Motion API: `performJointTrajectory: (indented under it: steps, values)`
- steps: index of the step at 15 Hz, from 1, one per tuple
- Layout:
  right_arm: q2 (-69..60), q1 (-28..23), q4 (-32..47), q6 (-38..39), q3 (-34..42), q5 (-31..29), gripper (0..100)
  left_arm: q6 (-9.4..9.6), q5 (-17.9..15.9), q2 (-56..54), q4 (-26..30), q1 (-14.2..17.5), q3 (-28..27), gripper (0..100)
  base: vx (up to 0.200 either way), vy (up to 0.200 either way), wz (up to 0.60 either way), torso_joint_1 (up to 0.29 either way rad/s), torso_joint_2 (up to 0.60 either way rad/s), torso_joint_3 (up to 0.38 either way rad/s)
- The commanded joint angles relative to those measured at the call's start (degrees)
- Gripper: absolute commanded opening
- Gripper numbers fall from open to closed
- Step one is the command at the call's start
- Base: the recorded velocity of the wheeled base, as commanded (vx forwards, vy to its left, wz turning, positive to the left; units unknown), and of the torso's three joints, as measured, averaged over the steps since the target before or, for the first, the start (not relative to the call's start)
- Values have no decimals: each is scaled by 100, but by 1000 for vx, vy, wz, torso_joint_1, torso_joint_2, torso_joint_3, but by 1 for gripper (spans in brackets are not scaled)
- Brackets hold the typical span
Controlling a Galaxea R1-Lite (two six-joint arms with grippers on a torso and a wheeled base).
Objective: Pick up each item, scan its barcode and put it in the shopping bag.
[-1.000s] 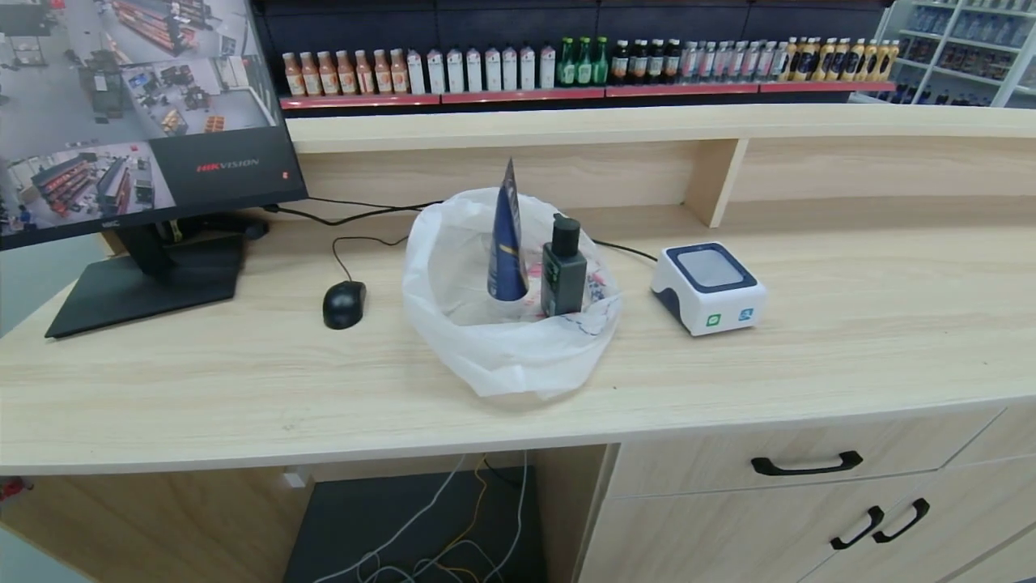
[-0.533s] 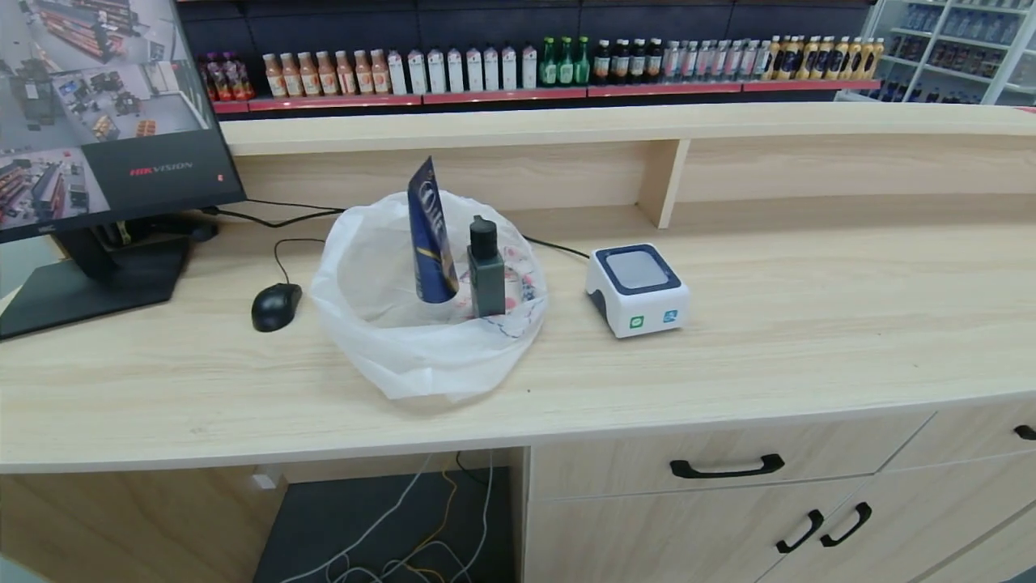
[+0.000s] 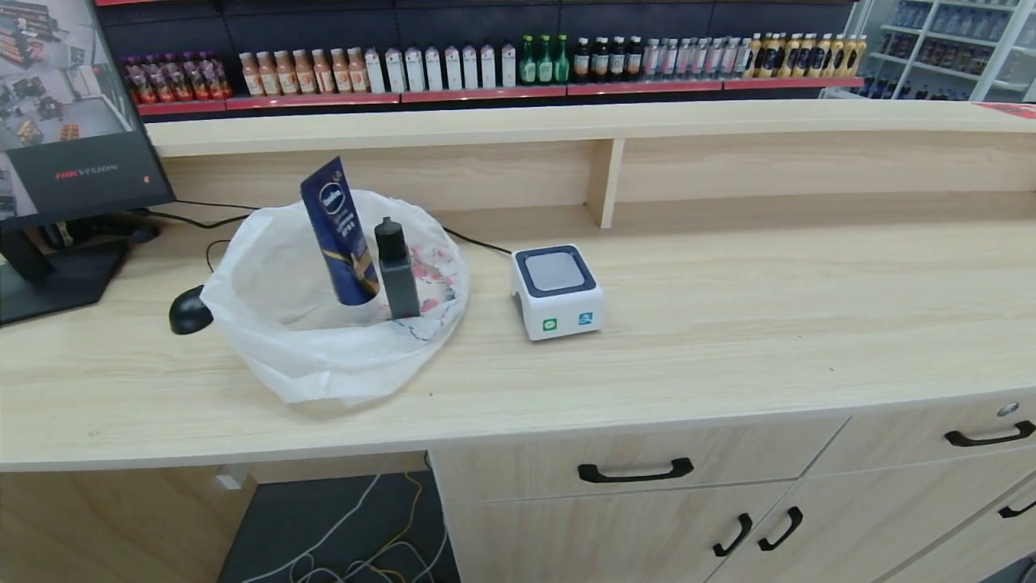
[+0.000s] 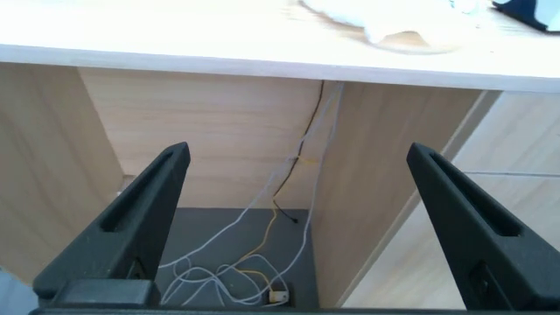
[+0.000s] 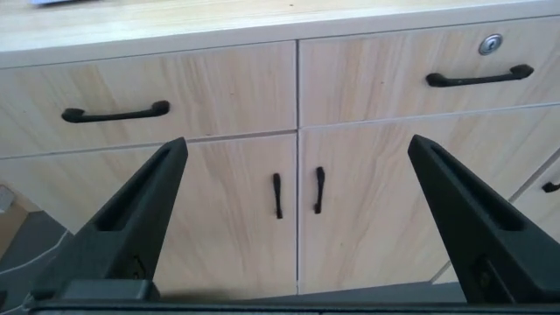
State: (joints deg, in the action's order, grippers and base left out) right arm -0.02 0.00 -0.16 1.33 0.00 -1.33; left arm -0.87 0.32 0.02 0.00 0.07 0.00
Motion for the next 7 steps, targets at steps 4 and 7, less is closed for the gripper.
performJointTrajectory:
  steps: [4, 7]
  values:
    - [2, 0, -2, -19, 0, 1, 100, 16, 3, -2, 0, 1, 0, 100, 0, -50, 0, 2, 1, 1]
    - [2, 0, -2, -19, 0, 1, 100, 16, 3, -2, 0, 1, 0, 100, 0, 0, 0, 0, 0, 0]
